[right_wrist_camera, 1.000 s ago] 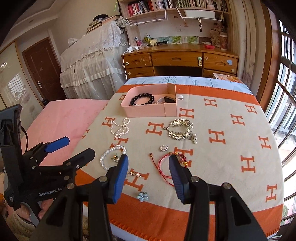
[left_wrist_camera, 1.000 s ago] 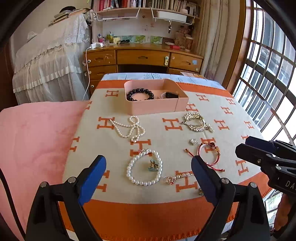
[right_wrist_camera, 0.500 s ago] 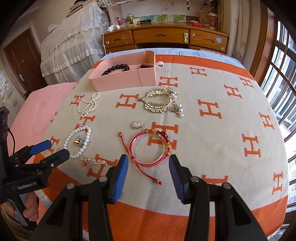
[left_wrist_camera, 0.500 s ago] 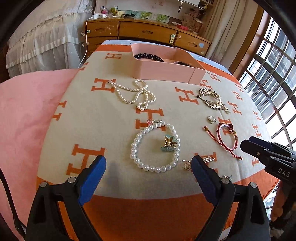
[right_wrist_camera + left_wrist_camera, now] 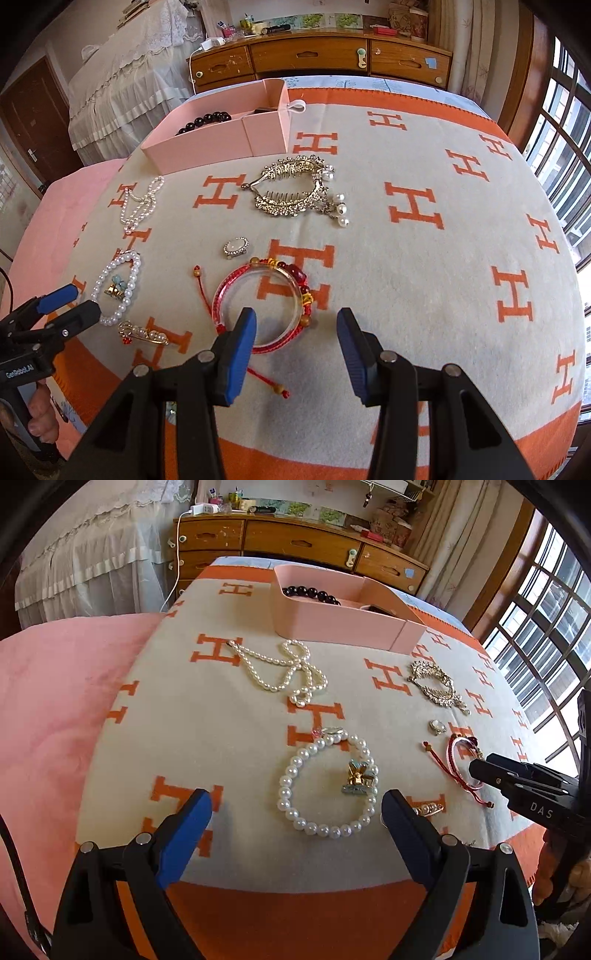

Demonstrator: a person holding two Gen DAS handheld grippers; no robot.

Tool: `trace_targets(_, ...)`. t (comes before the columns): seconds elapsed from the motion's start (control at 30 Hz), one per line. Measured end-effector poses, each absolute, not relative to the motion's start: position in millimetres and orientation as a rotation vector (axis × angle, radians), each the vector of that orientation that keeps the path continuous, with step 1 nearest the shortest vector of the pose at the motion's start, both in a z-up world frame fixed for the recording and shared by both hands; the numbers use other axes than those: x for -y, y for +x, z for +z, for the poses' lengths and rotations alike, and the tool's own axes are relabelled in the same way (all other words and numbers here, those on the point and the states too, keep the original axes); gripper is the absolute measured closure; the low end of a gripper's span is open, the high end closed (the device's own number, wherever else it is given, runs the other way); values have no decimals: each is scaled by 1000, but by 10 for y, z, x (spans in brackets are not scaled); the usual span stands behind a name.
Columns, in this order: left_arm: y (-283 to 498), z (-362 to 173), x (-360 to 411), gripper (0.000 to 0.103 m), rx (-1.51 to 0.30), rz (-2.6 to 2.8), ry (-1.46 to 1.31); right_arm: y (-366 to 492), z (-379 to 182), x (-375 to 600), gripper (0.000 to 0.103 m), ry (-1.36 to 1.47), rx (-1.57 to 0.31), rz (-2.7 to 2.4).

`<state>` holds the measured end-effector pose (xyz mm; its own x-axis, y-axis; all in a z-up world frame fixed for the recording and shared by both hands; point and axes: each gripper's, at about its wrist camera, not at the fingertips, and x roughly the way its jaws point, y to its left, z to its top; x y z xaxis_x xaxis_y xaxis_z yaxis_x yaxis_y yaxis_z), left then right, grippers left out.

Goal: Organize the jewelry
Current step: 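Grasp pearl bracelet with left tool while right tool grasps red string bracelet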

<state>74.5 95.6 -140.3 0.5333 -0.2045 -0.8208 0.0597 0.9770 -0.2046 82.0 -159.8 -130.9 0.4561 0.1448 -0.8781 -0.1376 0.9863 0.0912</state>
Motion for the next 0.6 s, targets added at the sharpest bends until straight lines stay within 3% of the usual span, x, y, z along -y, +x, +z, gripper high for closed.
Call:
trace_targets(0.03, 752, -1390, -964, 11, -994, -149, -152, 827, -1316, 1554, 62, -27, -1074, 172)
trace_targets(0.1, 774, -1383, -963, 11, -995, -137, -136, 829, -1330, 1456, 78, -110, -1046, 165)
trace_targets(0.17, 792, -1389, -949, 24, -997, -134, -117, 827, -1326, 1416, 91, -125, -1034, 189)
trace_targets(0.27, 835, -1436, -935, 42, -1029, -139, -105, 836, -1320, 1420, 92, -127, -1030, 194)
trace_targets(0.53, 966, -1488, -795, 59, -1067, -80, 34, 854, -1316, 1464, 92, -99, -1032, 212)
trace_targets(0.6, 1005, -1475, -735, 68, -1087, -104, 70, 854, -1316, 1467, 92, -96, -1034, 216)
